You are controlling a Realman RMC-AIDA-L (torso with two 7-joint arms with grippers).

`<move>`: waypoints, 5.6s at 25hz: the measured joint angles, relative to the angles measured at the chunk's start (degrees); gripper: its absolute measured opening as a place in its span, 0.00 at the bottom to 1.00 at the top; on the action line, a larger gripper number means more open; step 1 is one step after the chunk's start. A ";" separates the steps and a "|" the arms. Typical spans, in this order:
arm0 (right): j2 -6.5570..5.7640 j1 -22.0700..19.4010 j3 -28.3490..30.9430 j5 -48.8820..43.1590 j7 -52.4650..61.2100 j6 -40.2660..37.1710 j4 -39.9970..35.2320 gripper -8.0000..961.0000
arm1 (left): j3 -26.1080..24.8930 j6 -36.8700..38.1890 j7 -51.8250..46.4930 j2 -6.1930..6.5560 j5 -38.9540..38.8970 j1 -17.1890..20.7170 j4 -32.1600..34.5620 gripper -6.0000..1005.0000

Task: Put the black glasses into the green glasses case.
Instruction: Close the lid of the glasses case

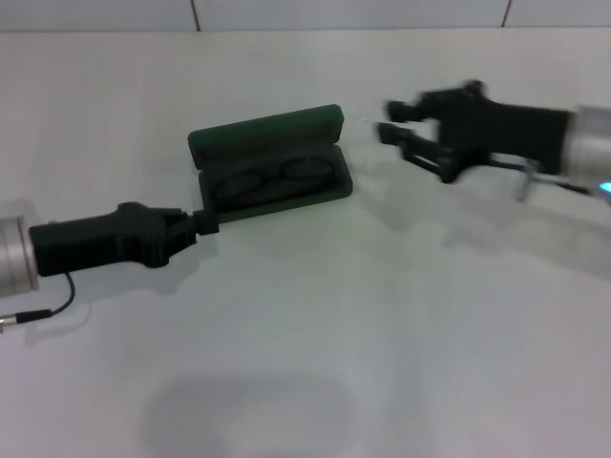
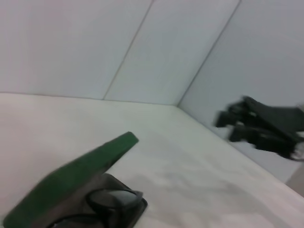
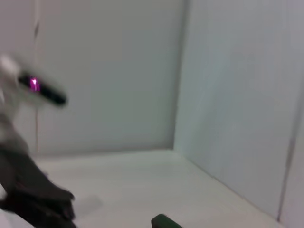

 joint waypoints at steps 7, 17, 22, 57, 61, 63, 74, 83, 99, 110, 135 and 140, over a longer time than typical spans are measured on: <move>-1.62 -6.26 12.50 -0.11 -10.49 -17.71 11.25 0.33 | 0.28 -5.13 -2.85 -0.46 5.77 -3.40 -0.58 0.10; -0.95 -9.84 12.61 -1.74 -15.96 -22.53 12.41 0.67 | 0.21 -11.49 -3.09 -2.44 9.17 -5.14 -0.93 0.10; -0.74 -9.51 12.19 -4.01 -16.08 -22.48 12.54 0.85 | -0.18 -14.66 -3.23 -3.00 7.40 -5.67 -0.80 0.10; 0.39 -7.98 10.67 -6.51 -16.23 -16.57 13.28 0.92 | -0.11 -36.88 -4.37 -4.97 2.05 -9.92 -1.09 0.12; 0.46 -7.98 10.67 -6.48 -16.23 -16.58 13.30 0.92 | -0.09 -37.73 -4.24 -5.18 0.05 -9.95 -1.00 0.12; 0.46 -8.04 10.75 -6.47 -16.23 -16.61 13.31 0.92 | 0.09 -37.61 -5.02 -4.94 0.30 -9.92 -1.00 0.12; 0.37 -8.39 11.22 -6.41 -16.51 -16.56 13.46 0.92 | 0.40 -21.69 -17.97 -3.62 3.39 -7.43 8.50 0.12; 0.37 -7.87 11.11 -6.46 -16.41 -16.32 13.45 0.92 | 11.88 -24.92 -38.39 -6.29 12.67 -7.54 28.70 0.13; 0.44 -7.87 11.02 -6.39 -16.61 -16.36 12.92 0.92 | 26.93 -47.56 -40.96 -6.52 11.99 -9.59 19.88 0.13; 0.46 -7.12 10.76 -6.39 -16.60 -16.29 13.36 0.92 | 27.00 -47.44 -39.64 -6.37 10.41 -7.83 19.90 0.14; 0.64 -6.53 10.76 -6.43 -16.24 -16.31 13.45 0.92 | 27.00 -47.35 -29.66 -6.44 0.50 -4.70 15.14 0.15; 0.64 -6.49 10.76 -6.40 -16.24 -16.31 13.46 0.92 | 27.08 -47.28 -24.22 -6.50 -3.89 -3.75 14.03 0.15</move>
